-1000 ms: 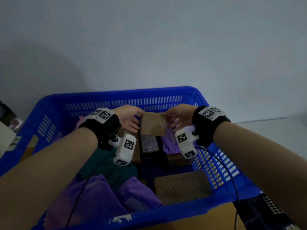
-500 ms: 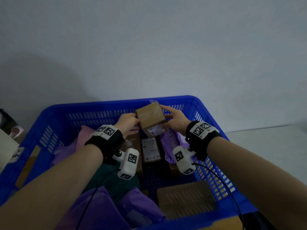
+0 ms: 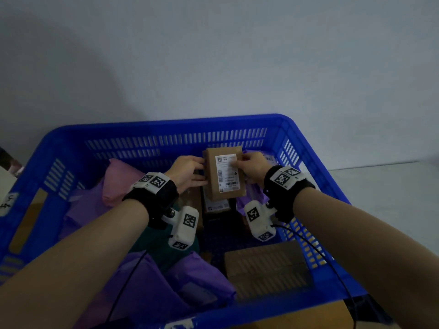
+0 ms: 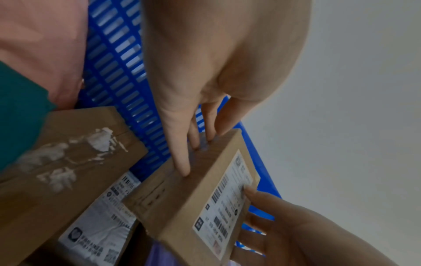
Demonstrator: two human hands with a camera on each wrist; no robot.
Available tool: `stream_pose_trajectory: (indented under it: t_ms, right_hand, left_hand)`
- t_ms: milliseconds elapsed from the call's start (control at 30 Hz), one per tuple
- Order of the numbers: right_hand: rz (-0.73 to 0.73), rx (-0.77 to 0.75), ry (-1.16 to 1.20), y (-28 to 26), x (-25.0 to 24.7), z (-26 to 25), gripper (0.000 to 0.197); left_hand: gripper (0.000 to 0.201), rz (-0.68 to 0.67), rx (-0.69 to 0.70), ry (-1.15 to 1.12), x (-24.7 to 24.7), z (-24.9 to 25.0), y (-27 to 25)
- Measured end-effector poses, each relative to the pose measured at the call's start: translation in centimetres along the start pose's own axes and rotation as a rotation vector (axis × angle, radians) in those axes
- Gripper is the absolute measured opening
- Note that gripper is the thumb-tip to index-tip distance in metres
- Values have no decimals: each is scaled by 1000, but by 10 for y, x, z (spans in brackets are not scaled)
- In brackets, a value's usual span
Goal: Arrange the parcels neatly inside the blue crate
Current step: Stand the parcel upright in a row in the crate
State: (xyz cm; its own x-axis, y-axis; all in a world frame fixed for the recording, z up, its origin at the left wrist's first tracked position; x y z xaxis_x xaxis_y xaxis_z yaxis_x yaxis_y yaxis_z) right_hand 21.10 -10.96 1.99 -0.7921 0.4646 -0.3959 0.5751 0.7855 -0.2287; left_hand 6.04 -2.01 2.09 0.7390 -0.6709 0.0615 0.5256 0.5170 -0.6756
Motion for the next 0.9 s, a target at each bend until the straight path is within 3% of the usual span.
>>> stream_pose_trajectory:
  t_ms: [167,333,400,700,900]
  right_hand:
    - [-28,93,-8,12,17,24,29]
    - [-88,139,52,25,27,43,28]
    - [-87,165,73,30,29,49,26]
    - [-129,207,53,49,43,62,32]
    - [-163,155,-71,52,49,63,28]
  left_hand:
    - [34,95,-54,-5,-5,-17,25]
    - [23,119,-138,14,-4,-34,45]
    - [27,127,-172,28,-4,-36,49]
    - [31,147,-214,41,-5,-35,62]
    - [33,143,-221,50,-3,-38,62]
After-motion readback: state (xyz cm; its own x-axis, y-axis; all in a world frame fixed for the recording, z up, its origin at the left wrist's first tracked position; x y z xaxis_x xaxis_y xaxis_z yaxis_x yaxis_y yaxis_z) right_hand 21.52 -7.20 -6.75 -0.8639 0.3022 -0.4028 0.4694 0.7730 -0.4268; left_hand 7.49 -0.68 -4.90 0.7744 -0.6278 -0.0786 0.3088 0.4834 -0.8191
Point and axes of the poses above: each hand's wrist, its own y-axis towards the middle knuckle, its own x-axis out of the palm, z = x × y, the point moved 7 cm from there along y, towards the middle knuckle, and after that the axes turned 12 degrees about -x, right-handed, at the moved point
